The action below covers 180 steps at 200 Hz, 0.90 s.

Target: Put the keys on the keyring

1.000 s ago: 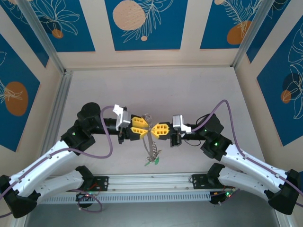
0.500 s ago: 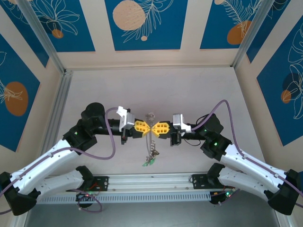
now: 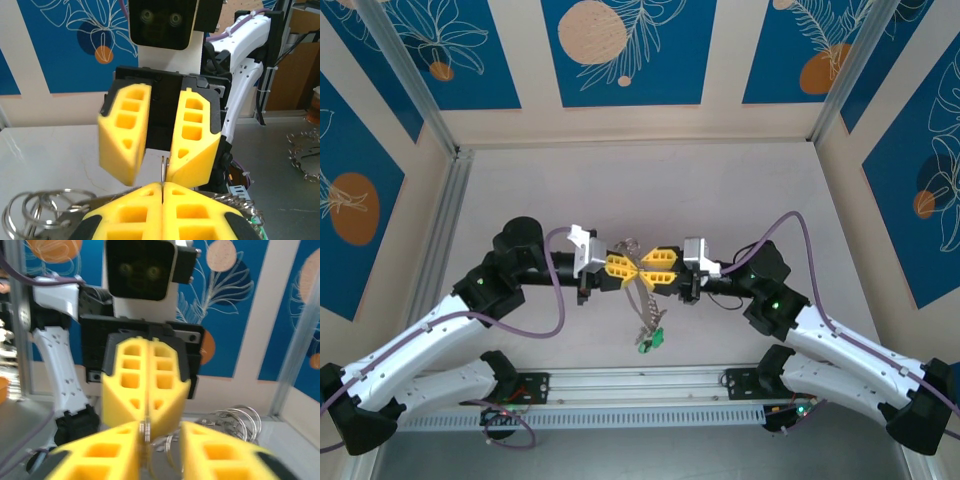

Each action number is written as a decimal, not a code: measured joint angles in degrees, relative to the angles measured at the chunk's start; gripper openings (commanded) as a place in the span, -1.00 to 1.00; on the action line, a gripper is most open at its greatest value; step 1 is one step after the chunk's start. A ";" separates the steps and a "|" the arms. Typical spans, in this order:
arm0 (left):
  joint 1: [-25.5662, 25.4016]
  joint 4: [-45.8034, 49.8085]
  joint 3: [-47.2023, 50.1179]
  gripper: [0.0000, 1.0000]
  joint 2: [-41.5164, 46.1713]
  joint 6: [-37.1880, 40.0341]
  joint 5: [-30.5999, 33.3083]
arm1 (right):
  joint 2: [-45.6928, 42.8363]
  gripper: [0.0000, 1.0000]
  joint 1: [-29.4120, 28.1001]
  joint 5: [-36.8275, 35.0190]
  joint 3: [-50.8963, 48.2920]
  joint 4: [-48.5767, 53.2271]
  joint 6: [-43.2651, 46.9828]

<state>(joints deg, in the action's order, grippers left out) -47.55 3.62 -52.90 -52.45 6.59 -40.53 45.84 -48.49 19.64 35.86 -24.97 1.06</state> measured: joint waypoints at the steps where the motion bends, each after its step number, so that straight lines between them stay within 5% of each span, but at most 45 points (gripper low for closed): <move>1: 0.00 0.09 0.00 -1.00 0.00 0.00 0.04 | -0.04 -0.27 0.00 -0.11 0.00 0.13 0.07; 57: 0.22 8.98 -0.46 -1.00 -2.69 1.60 5.07 | -9.90 0.12 -0.02 -9.38 0.15 12.90 2.69; 92: 0.90 14.34 -2.08 -1.00 -4.39 2.21 9.55 | -10.99 0.17 0.61 -22.82 2.84 23.98 1.62; 129: 1.31 18.16 -2.67 -1.00 -4.37 2.60 12.50 | -5.22 0.08 8.17 -35.41 6.49 39.82 -11.17; 180: 1.68 22.03 -3.30 -1.00 -4.37 2.27 17.75 | 1.05 0.20 16.00 -38.73 6.91 58.99 -30.91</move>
<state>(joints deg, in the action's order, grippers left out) -45.87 25.65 -56.21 -56.82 8.86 -22.79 46.89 -32.49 -19.09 42.76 34.02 -29.85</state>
